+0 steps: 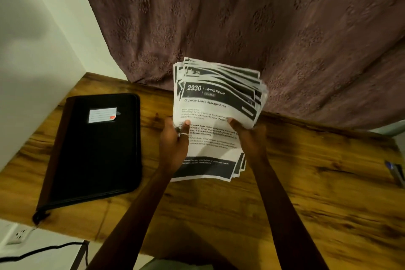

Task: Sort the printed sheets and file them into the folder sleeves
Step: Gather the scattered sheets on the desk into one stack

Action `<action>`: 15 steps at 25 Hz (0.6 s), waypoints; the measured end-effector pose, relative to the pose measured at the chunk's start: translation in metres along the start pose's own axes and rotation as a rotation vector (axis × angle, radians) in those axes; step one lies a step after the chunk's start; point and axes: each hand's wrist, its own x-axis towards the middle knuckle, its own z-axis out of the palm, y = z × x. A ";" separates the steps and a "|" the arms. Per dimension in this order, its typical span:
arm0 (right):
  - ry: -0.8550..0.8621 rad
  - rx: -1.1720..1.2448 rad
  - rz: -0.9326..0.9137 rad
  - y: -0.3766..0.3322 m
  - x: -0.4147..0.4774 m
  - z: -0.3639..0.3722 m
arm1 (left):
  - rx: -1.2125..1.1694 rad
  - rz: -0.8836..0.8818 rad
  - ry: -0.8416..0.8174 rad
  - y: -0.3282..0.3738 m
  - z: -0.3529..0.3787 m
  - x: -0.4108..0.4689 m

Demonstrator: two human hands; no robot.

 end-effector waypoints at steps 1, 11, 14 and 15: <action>0.049 0.013 -0.028 -0.007 -0.002 0.006 | 0.018 0.029 0.050 0.006 0.006 -0.002; 0.104 0.142 -0.152 0.005 -0.046 0.012 | -0.230 -0.049 0.115 0.001 0.018 -0.043; 0.061 0.156 -0.166 0.011 -0.048 -0.001 | -0.277 -0.055 0.103 0.002 0.002 -0.037; 0.066 0.141 -0.178 0.011 -0.047 -0.007 | -0.306 -0.050 0.089 0.004 -0.002 -0.035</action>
